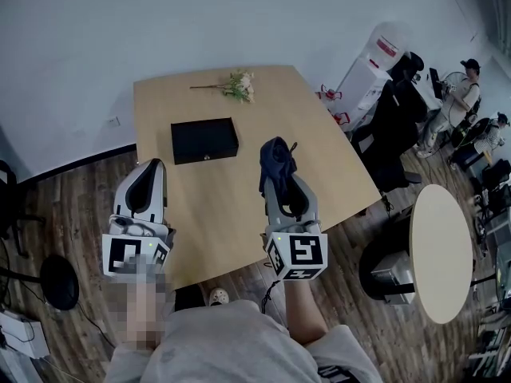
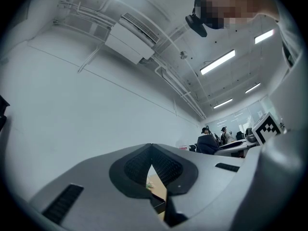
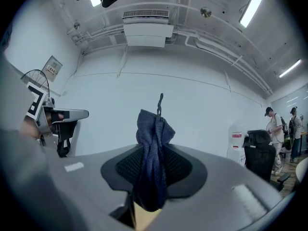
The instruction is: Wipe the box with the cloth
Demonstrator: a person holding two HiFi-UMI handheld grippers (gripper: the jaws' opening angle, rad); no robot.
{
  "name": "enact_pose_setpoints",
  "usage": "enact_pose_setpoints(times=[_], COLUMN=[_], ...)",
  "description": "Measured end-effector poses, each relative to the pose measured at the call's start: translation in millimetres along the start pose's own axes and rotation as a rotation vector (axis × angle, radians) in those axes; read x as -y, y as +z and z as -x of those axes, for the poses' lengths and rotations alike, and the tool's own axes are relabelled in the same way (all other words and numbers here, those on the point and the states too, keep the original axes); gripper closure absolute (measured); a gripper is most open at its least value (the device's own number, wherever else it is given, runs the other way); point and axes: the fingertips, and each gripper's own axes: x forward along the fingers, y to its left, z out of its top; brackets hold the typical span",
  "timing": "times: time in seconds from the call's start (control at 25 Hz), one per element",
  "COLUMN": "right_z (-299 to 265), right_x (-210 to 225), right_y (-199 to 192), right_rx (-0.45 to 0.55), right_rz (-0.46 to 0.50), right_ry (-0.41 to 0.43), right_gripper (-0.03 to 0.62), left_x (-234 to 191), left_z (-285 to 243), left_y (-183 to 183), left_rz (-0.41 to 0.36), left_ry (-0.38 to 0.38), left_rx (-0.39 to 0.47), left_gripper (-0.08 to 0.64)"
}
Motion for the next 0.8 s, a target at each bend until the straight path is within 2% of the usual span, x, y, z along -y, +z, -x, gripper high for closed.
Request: enact_pose_setpoints(times=[0.24,0.8], right_z=[17.9,23.9], right_x=[1.8,-2.5], right_y=[1.7,11.9], right_rx=[0.014,0.041], right_rz=[0.009,-0.006], right_ry=[0.013,0.028], right_gripper=[0.460,0.460], left_x=[14.9,15.8], left_z=[11.6,17.5], left_y=[2.7,7.5], left_rz=[0.002,0.014], left_ry=[0.008,0.016], left_rx=[0.006,0.005], left_gripper=[0.552,0.552])
